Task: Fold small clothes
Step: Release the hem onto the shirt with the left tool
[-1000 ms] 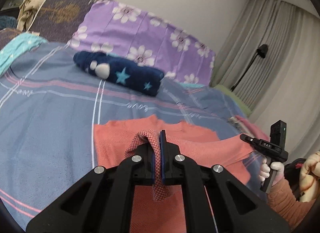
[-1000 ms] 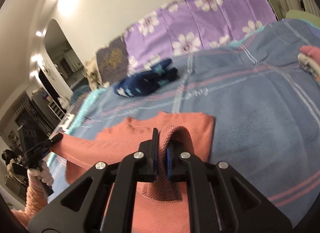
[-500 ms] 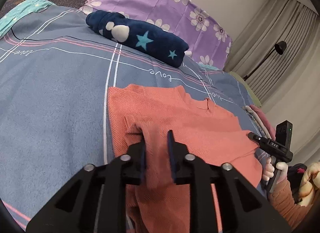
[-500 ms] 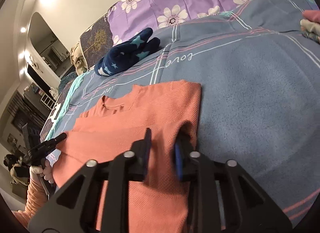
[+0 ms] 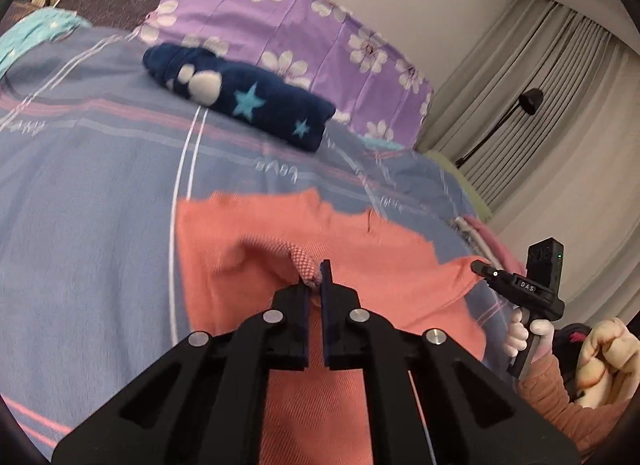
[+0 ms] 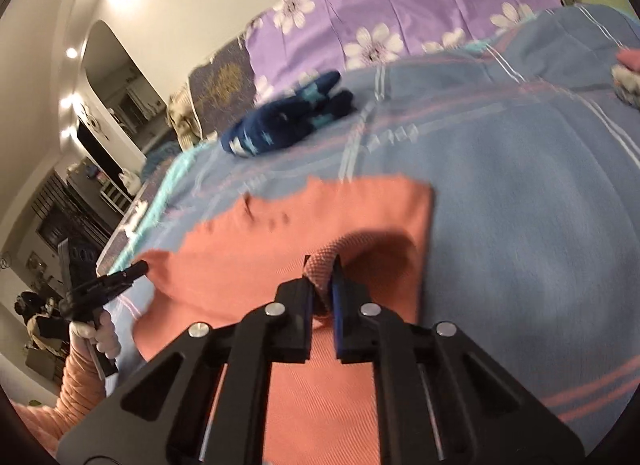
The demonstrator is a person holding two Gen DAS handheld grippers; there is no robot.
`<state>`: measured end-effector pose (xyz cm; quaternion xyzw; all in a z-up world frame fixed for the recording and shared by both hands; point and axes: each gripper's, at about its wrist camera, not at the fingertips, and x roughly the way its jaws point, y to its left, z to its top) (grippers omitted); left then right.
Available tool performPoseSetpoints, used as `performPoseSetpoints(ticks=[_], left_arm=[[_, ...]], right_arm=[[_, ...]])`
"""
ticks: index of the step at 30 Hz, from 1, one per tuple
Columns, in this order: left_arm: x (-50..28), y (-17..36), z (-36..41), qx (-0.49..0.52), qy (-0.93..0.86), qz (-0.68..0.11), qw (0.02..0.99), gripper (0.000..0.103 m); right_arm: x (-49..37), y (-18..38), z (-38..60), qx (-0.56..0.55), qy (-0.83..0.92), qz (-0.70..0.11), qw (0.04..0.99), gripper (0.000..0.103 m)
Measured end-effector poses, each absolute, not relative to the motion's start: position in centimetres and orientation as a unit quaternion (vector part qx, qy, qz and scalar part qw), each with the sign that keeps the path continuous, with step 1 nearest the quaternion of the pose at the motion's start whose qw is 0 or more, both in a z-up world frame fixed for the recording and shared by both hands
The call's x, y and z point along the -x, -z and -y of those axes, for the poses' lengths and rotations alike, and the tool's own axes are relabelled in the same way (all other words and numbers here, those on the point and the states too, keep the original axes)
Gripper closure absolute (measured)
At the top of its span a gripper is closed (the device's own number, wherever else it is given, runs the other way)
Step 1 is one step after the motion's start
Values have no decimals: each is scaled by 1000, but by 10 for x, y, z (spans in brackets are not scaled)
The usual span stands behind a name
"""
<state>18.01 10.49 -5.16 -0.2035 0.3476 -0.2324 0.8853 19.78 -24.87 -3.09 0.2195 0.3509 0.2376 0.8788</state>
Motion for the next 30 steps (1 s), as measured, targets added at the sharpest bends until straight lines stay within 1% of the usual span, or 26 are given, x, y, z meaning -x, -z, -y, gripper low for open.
performPoseSetpoints(ticks=[4,5,6,7,8,9,11,12,13,14,19,22,23,24,25,26,27,30], left_arm=[[-220,32,-105,189,182,-325,909,99],[-234,35,-106,179,157,-325,915,98],[-246,41,-106,175,144,-332,916,95],[-257,48,-107,175,136,-345,912,81],[-268,57,-108,181,130,-366,903,73],[-273,64,-108,183,125,-380,898,61],[-274,68,-108,171,128,-386,897,60],[-273,69,-108,162,132,-387,898,54],[-271,70,-108,154,131,-388,899,47],[-270,73,-109,146,126,-391,900,45],[-284,91,-115,125,104,-435,886,45],[-292,99,-118,122,98,-446,881,46],[-294,98,-118,124,104,-443,882,53],[-295,97,-118,131,116,-441,880,85],[-296,94,-118,140,126,-438,879,99],[-294,90,-117,140,128,-430,883,99],[-291,83,-114,131,131,-416,890,99],[-278,63,-106,105,145,-375,910,99]], right_arm=[[-246,22,254,-244,-213,-349,879,96],[-258,25,253,-246,-210,-356,877,92],[-271,32,253,-247,-204,-366,873,88],[-281,40,252,-247,-192,-381,870,80],[-285,44,253,-245,-186,-388,869,76],[-288,51,254,-239,-175,-396,869,76],[-286,58,256,-235,-174,-399,869,72],[-283,63,258,-233,-175,-400,869,70],[-283,66,260,-228,-173,-402,869,69],[-282,69,262,-223,-171,-405,870,69],[-291,72,264,-218,-169,-407,871,68],[-302,71,255,-206,-181,-415,867,59],[-307,73,252,-201,-187,-423,864,57],[-311,75,247,-196,-187,-429,862,57],[-314,75,244,-188,-186,-432,862,63],[-315,75,240,-181,-187,-431,864,86],[-313,69,237,-169,-185,-421,872,99],[-298,49,244,-183,-189,-371,890,100]])
